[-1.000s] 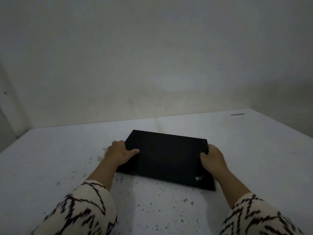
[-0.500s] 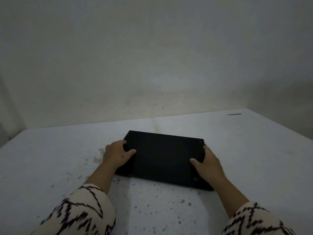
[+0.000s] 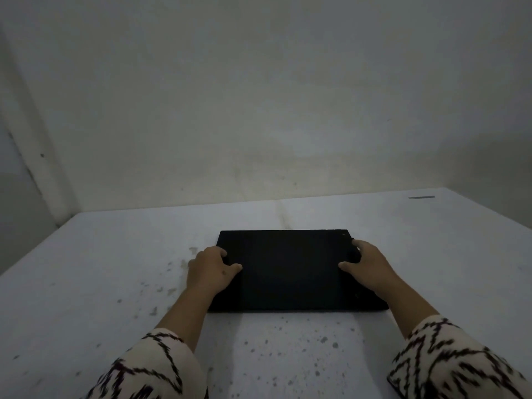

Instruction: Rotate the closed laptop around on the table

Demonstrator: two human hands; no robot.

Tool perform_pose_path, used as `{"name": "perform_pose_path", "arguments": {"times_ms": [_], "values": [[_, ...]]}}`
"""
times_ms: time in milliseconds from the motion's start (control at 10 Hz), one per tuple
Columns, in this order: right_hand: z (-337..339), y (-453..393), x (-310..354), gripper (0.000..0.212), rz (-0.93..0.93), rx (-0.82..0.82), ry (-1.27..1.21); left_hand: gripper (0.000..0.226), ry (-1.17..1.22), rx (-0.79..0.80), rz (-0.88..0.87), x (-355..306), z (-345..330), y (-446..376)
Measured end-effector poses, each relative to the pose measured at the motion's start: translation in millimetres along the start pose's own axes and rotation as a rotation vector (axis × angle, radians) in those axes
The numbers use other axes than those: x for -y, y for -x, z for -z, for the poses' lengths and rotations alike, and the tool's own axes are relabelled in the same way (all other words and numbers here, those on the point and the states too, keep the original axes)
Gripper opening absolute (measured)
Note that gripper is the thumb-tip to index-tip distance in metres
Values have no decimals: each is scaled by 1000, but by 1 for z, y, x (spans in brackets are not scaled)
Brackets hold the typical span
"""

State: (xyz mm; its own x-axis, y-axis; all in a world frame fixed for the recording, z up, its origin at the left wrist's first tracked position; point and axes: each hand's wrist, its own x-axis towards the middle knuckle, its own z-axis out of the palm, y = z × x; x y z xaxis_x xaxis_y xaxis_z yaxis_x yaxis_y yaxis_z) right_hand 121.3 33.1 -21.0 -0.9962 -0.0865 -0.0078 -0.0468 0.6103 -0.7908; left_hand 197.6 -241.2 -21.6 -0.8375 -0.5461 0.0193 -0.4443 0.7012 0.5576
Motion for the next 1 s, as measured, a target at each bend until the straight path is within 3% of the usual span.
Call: {"name": "perform_pose_path", "arguments": {"times_ms": [100, 700, 800, 900, 1000], "values": [[5, -4, 2, 54, 24, 39, 54, 56, -2, 7, 20, 0, -1, 9], [0, -6, -1, 34, 82, 86, 191, 54, -137, 7, 42, -1, -6, 31], [-10, -7, 4, 35, 59, 70, 368, 54, -230, 21, 22, -8, -8, 34], [-19, -3, 11, 52, 50, 62, 575, 52, -254, 63, -1, -16, -4, 35], [-24, -3, 29, 62, 161, 45, 631, 54, -235, 41, -39, -27, 9, 29]]}}
